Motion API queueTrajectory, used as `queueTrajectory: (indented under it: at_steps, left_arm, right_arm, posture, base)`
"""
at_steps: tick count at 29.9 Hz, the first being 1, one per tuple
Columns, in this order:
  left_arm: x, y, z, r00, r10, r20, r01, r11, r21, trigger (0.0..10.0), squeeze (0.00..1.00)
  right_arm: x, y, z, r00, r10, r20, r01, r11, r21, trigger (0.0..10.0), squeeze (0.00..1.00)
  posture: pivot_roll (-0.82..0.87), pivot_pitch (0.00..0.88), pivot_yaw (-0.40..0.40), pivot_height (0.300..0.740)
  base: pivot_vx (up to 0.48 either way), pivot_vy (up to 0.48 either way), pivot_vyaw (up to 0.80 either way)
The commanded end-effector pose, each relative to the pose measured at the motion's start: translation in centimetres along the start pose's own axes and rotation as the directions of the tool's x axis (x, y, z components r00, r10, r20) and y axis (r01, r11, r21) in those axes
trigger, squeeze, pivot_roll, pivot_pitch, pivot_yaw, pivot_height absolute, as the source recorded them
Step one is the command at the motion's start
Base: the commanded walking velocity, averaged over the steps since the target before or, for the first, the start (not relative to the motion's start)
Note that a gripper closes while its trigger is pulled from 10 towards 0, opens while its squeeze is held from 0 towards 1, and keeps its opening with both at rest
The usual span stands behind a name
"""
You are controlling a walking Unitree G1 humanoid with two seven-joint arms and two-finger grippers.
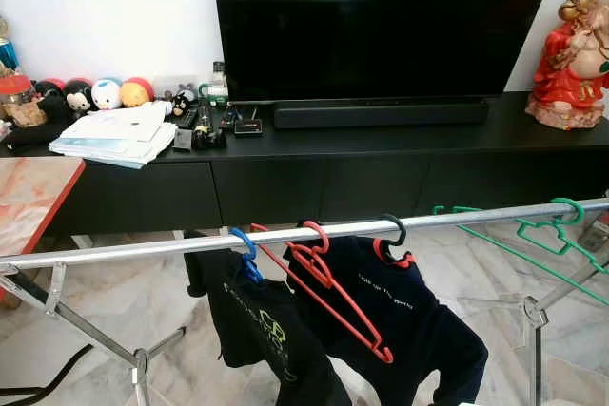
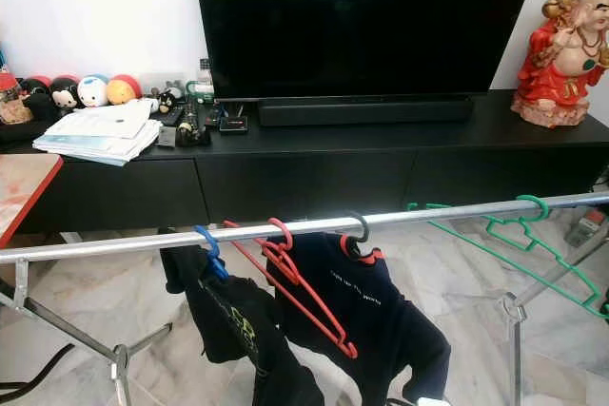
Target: Hang hanger
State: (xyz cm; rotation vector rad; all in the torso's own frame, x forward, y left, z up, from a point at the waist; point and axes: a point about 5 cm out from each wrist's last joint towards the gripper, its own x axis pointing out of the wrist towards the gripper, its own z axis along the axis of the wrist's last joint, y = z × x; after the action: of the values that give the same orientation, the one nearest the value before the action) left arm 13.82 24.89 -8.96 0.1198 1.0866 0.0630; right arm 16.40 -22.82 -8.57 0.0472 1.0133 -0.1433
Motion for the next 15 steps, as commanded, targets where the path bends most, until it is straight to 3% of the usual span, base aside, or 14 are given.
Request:
queueTrajectory:
  at_steps: [1, 15]
  left_arm:
    - [0.54, -0.21, 5.37, 0.992, -0.031, 0.124, 0.047, 0.99, -0.13, 10.0, 0.0]
    - [0.54, -0.21, 5.37, 0.992, -0.031, 0.124, 0.047, 0.99, -0.13, 10.0, 0.0]
  right_arm:
    - [0.67, 3.08, 3.55, 0.994, 0.074, 0.078, -0.089, 0.975, 0.204, 10.0, 0.0]
    - [0.67, 3.08, 3.55, 0.994, 0.074, 0.078, -0.089, 0.975, 0.204, 10.0, 0.0]
  posture:
    - [0.03, 0.0, 0.032, 0.74]
    - [0.03, 0.0, 0.032, 0.74]
  base:
    - [0.0, 0.0, 0.0]
    - [0.0, 0.0, 0.0]
